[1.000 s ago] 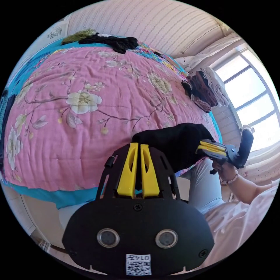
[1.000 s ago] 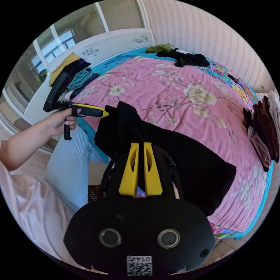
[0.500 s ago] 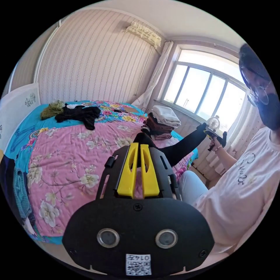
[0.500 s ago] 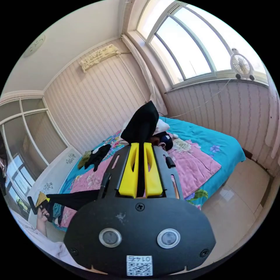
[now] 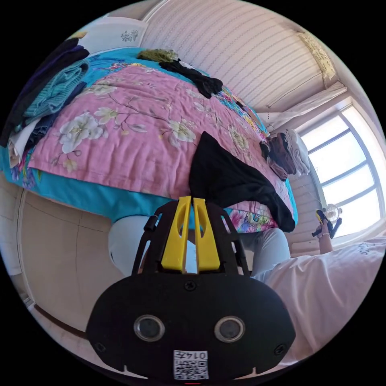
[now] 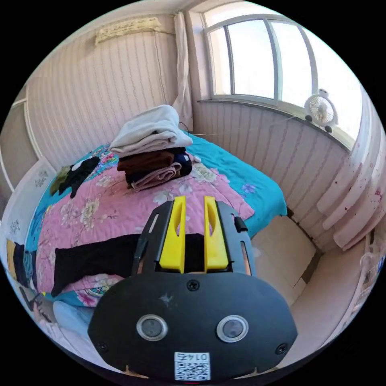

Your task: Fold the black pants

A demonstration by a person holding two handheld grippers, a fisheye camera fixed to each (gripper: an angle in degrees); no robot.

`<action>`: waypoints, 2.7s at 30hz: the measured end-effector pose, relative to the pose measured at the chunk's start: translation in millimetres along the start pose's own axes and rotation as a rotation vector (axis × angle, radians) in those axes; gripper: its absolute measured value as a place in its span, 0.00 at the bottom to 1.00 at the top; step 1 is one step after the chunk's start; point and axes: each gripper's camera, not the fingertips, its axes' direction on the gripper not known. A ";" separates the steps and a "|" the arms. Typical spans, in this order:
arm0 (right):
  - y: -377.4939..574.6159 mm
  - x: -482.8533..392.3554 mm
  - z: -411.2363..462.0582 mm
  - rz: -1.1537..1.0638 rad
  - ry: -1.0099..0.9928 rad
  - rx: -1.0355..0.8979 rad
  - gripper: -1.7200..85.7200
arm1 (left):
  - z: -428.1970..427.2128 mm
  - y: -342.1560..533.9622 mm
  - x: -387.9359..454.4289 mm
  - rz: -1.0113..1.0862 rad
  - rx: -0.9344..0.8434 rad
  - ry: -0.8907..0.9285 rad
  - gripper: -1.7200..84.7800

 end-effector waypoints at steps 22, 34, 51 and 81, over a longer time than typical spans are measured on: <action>68.1 -474.1 187.9 -0.849 -0.828 -0.629 0.02 | -54.1 18.7 9.9 0.030 -0.004 0.357 0.01; -181.8 -242.4 -24.7 -0.492 -0.967 0.183 0.02 | -189.0 -10.4 215.3 0.817 0.212 0.958 0.01; 24.3 -716.8 188.2 -0.901 -1.068 -0.681 0.03 | -230.1 10.3 -93.1 0.041 0.247 0.102 0.01; 174.8 -970.3 122.5 -1.470 -0.872 -0.467 0.02 | -186.1 -45.0 -152.0 -0.074 0.436 0.040 0.01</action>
